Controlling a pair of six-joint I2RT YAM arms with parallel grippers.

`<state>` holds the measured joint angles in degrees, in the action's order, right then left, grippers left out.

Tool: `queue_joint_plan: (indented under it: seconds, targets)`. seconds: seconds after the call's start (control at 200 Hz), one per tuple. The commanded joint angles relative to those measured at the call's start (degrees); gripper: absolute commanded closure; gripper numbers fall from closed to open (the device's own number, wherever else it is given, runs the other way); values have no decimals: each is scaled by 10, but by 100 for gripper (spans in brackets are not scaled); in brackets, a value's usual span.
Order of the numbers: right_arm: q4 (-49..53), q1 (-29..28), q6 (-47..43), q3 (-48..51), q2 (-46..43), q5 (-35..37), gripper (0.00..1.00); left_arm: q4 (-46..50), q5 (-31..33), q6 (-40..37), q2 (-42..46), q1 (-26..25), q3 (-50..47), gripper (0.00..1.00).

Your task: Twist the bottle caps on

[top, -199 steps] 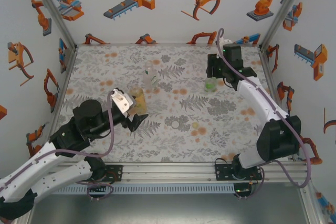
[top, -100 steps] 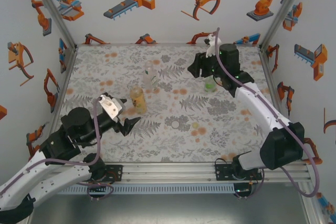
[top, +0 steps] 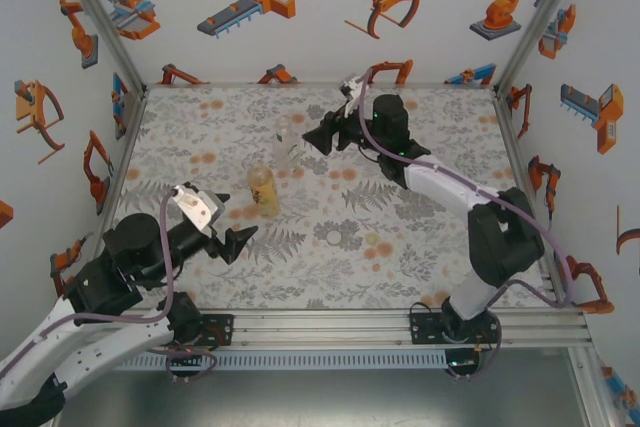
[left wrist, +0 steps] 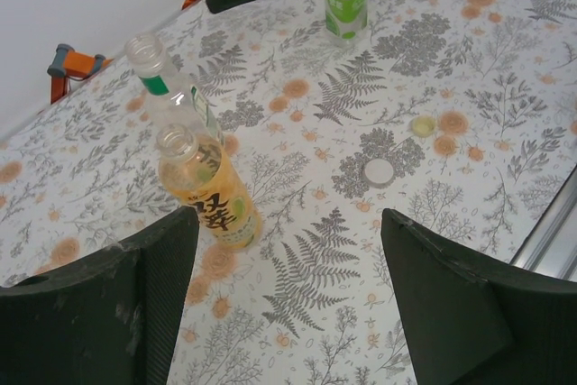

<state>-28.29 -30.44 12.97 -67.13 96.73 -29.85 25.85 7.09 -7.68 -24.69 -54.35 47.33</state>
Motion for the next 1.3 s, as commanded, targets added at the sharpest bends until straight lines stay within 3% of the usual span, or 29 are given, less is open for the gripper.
queue_joint_plan:
  seconds: [0.0, 0.441, 0.816, 1.297]
  targets:
    - [-131, -17, 3, -42, 43, -10, 34, 18, 14, 21, 9, -1, 6, 25]
    - [-197, -37, -2, -142, 180, 7, 30, 25, 36, 31, 22, -1, 11, 25]
    - [-301, -44, -10, -114, 253, -6, 30, 26, 45, 41, 26, -1, 6, 25]
    - [-349, -51, -27, -82, 324, 0, 31, 24, 46, 45, 22, -1, 5, 25]
